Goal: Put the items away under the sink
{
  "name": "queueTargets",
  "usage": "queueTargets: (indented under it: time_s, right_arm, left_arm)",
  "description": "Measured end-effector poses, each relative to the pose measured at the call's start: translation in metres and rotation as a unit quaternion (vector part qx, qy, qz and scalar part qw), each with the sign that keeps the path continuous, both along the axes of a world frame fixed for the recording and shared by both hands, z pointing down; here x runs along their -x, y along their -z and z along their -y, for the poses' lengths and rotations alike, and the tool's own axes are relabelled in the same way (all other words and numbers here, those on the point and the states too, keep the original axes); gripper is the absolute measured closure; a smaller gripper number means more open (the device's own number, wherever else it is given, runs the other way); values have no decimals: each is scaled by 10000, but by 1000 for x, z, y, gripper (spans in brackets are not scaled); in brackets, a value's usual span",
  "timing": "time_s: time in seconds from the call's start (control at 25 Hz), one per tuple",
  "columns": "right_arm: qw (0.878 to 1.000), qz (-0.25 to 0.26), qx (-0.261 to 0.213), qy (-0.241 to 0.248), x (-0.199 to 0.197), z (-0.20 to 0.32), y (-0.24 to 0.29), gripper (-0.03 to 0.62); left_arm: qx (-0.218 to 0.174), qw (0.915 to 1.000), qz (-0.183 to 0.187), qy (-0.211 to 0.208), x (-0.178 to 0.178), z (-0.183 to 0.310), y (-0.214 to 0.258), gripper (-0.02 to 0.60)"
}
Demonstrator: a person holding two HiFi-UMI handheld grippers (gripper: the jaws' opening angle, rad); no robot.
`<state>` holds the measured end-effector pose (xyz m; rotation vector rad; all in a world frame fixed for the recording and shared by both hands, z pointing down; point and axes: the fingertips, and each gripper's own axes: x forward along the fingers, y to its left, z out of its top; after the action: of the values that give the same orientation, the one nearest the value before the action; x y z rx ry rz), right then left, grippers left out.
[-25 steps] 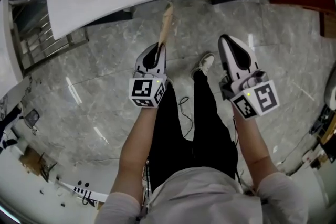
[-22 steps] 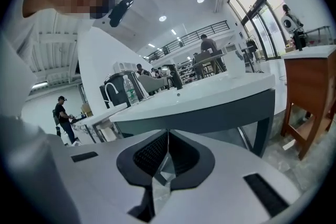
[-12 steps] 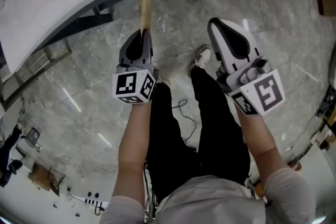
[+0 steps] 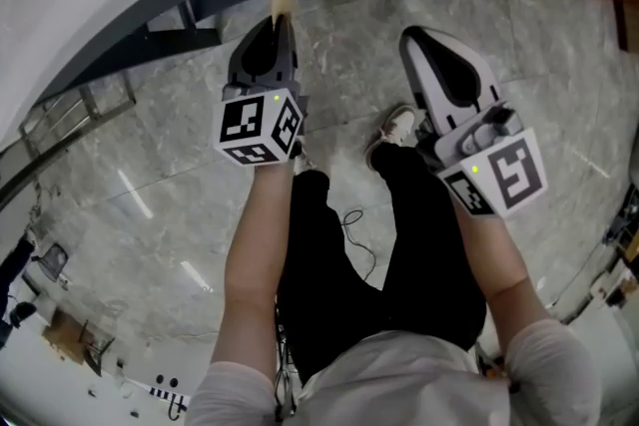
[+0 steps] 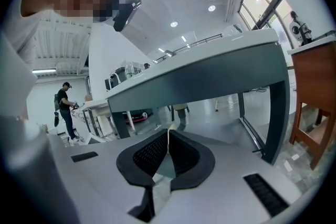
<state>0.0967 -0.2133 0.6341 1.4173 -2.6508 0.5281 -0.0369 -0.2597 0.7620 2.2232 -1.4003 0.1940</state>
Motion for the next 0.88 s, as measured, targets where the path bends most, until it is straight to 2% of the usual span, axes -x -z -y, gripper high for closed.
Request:
queueTargets:
  time_s: [0.36, 0.6, 0.88]
  right_arm:
    - [9997, -44, -241, -91, -4, 19, -21, 560]
    - [9991, -69, -396, -134, -14, 32, -32, 560]
    - [9988, 33, -428, -237, -30, 44, -44, 560]
  left_arm:
    - [12, 9994, 229, -252, -13, 53, -29, 558]
    - [-111, 9989, 311, -344, -26, 95, -30, 558]
    - [134, 9974, 672, -226, -29, 122, -45, 557]
